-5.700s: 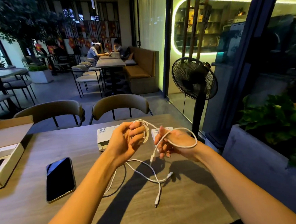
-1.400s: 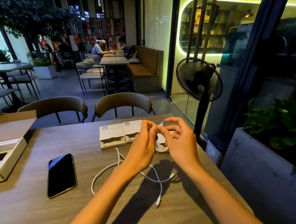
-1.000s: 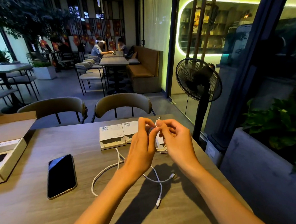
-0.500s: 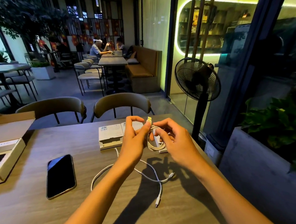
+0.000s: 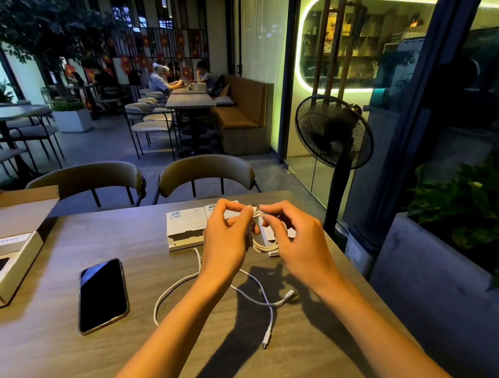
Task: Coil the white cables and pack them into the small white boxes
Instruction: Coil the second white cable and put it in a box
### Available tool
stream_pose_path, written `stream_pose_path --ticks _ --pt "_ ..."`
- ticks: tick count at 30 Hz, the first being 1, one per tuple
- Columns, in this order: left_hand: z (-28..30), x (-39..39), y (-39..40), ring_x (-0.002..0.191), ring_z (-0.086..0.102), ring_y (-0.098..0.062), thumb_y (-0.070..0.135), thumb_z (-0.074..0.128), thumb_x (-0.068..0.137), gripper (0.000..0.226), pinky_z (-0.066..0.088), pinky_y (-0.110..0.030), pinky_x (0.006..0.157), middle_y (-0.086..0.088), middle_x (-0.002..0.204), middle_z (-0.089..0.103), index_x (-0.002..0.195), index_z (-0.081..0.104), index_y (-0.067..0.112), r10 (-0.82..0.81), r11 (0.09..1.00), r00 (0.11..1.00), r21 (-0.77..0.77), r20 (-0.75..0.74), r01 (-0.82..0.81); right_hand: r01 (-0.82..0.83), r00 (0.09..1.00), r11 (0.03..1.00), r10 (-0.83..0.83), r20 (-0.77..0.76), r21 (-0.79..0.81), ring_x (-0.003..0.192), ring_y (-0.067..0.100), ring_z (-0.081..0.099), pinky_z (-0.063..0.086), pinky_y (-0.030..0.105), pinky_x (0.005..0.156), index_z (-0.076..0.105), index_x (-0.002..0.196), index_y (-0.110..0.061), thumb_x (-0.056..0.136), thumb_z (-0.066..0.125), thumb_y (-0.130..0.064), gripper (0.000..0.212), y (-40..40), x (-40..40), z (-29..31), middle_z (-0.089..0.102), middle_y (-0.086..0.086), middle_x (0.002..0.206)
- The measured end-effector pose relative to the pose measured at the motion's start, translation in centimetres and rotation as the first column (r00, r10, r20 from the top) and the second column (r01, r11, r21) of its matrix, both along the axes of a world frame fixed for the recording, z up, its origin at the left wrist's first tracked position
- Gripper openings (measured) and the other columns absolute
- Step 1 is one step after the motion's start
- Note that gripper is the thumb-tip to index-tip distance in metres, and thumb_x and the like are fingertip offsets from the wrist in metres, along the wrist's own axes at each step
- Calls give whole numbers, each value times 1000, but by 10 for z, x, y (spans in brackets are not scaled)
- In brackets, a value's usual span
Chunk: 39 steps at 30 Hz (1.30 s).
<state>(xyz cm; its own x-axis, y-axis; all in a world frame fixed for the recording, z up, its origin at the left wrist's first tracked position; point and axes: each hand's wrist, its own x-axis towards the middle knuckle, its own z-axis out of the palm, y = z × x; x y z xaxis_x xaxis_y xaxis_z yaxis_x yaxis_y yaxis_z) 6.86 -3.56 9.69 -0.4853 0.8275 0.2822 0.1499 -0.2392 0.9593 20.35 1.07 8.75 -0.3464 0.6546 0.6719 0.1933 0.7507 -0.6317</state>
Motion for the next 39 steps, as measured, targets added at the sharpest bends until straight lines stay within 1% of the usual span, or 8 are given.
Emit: stream_pose_path --ticks 6,13,18,22,30,33,35,39 --pt "-3 -8 -3 61 63 -17 21 56 100 17 53 -26 58 -13 81 71 106 66 9 -118 987 983 -95 137 132 61 998 984 -60 -7 168 104 -1 65 56 12 82 68 119 -11 99 64 -8 21 4 1 -4 71 -5 112" --pt "-2 -10 -4 61 62 -8 29 59 99 30 49 -23 61 -5 82 74 109 71 4 -236 934 881 -154 410 322 8 999 991 -13 39 137 103 5 68 55 13 82 69 117 -11 100 62 -11 19 3 2 3 73 -2 112" --pt "-5 -10 -4 64 52 -10 43 56 97 40 46 -27 71 -3 76 70 100 75 8 -218 928 898 -203 382 312 34 999 992 -35 10 125 100 5 69 55 13 79 69 115 -11 100 61 -10 17 3 2 -4 73 -2 108" --pt "-5 -11 -4 90 55 -24 58 58 90 47 45 -33 85 -11 90 71 99 79 17 -256 890 911 -289 323 352 62 998 990 -65 22 126 97 7 71 58 17 78 70 114 -11 101 61 -11 16 6 2 -6 74 -1 106" --pt "-3 -13 -9 84 45 -22 55 56 91 44 42 -31 75 -7 96 61 101 78 18 -368 854 915 -327 167 404 150 988 979 -154 18 140 97 6 63 54 15 83 73 107 -11 99 64 -12 12 11 -2 -11 64 2 110" --pt "-5 -12 -10 83 46 -21 57 47 96 47 41 -32 75 -10 92 58 92 73 19 -373 854 917 -332 144 400 153 988 988 -153 6 -25 101 7 62 52 12 84 74 106 -13 99 65 -18 12 14 -1 -9 58 0 115" --pt "-6 -11 -10 82 48 -19 55 40 100 48 42 -32 77 -7 88 64 95 71 19 -389 842 911 -350 136 411 32 999 958 -40 -21 -284 99 10 68 56 18 83 73 107 -16 101 62 -23 14 13 1 -7 68 -2 108" --pt "-7 -8 -10 88 58 -18 49 44 102 45 43 -31 76 -8 93 73 108 69 12 -388 809 804 -252 451 531 -147 989 773 113 -93 -617 95 16 74 61 34 84 72 104 -19 102 60 -29 16 14 5 -2 77 0 97"
